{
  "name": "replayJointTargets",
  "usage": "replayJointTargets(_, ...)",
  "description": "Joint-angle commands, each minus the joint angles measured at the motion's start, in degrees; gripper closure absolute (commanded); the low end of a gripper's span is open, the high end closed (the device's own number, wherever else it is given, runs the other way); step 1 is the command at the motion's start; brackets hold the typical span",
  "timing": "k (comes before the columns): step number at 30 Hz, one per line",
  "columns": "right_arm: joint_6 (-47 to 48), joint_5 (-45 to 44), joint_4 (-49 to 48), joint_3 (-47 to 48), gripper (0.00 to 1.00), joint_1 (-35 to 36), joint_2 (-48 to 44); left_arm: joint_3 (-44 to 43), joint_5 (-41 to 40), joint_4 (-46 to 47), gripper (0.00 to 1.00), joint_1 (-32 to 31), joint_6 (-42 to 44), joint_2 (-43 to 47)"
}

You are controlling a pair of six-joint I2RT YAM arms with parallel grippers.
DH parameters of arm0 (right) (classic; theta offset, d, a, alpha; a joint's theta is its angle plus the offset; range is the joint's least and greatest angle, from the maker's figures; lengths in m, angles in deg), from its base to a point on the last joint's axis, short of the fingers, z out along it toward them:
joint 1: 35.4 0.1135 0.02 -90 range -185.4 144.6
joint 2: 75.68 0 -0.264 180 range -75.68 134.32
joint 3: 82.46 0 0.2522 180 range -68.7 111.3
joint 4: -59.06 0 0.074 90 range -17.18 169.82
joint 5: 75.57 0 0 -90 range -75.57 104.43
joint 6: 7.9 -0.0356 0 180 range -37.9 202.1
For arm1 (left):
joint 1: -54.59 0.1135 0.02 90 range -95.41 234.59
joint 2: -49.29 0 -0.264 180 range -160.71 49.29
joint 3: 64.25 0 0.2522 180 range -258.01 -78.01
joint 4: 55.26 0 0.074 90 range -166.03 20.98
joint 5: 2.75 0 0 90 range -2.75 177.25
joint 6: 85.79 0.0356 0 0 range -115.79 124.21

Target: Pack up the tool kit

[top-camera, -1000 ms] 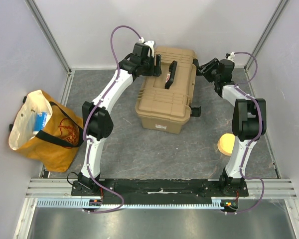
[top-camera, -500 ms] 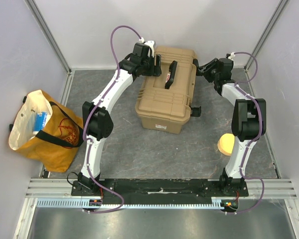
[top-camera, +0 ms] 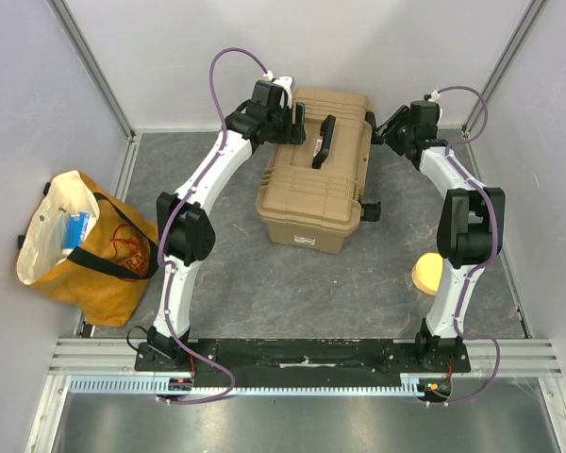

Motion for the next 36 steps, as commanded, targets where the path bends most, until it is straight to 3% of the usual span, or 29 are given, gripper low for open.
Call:
replayJointTargets(1,2.43,5.98,7.10,0.75,0.41,2.53,2.43,4.79,1.67,-17.40,0.23,-1.80,3.63,-9.33)
replayJointTargets(18,8.14,-2.10,12.36,4.61,0.45,0.07,-1.17,3.38,1.67,-15.91,0.20,-1.01,3.37,-6.52)
replayJointTargets(26,12.88,-4.57,15.97,9.44,0.62,-0.64,0.40,2.50,3.95,-15.38,0.19,0.22,2.75,-6.96)
replayJointTargets(30,16.13,-0.71,17.82,15.15,0.69,-0.55,5.58,4.16,5.36,-15.55,0.19,0.22,3.37,-7.40)
replayJointTargets(36,19.65,2.38,19.66,24.90,0.88,0.68,13.58,7.42,7.82,-15.99,0.22,-0.40,3.37,-8.36)
